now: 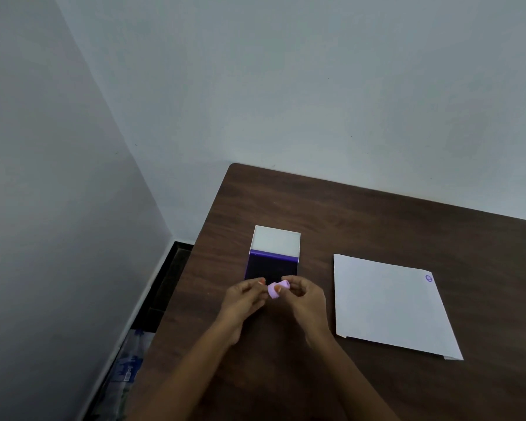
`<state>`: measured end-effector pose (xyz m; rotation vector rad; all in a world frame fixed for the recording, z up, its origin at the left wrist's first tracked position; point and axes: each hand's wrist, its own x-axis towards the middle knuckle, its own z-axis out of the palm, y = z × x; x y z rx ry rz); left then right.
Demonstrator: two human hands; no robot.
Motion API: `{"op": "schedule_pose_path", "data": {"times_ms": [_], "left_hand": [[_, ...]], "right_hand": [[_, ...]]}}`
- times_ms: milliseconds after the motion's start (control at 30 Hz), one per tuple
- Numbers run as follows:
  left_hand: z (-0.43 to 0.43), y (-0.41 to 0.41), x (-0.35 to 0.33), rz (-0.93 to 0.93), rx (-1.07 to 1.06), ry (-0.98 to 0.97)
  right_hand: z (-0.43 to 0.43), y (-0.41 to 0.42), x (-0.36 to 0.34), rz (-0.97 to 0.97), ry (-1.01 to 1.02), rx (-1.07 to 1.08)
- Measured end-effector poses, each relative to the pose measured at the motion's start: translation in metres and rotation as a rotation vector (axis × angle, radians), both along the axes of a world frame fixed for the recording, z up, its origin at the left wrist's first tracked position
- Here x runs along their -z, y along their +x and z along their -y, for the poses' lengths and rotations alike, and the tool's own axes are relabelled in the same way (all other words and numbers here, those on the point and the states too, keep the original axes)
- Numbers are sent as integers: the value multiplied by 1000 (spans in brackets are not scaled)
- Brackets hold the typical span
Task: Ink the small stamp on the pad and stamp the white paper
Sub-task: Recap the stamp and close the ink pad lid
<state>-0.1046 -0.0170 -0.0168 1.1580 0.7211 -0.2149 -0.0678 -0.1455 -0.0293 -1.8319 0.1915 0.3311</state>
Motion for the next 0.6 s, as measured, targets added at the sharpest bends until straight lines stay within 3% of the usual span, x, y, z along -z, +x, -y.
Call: {"op": "schedule_pose_path", "data": {"times_ms": [133,300,600], "left_hand": [[-10,3,5,-13,-183,184],[-15,6,8,-19,-266,235],[-12,6,17,-4,-249,300]], "right_hand": [[-4,1,8,102,-130,-112],[-6,-2,16,213,-251,-290],[-5,-8,38,277,-442,-488]]}}
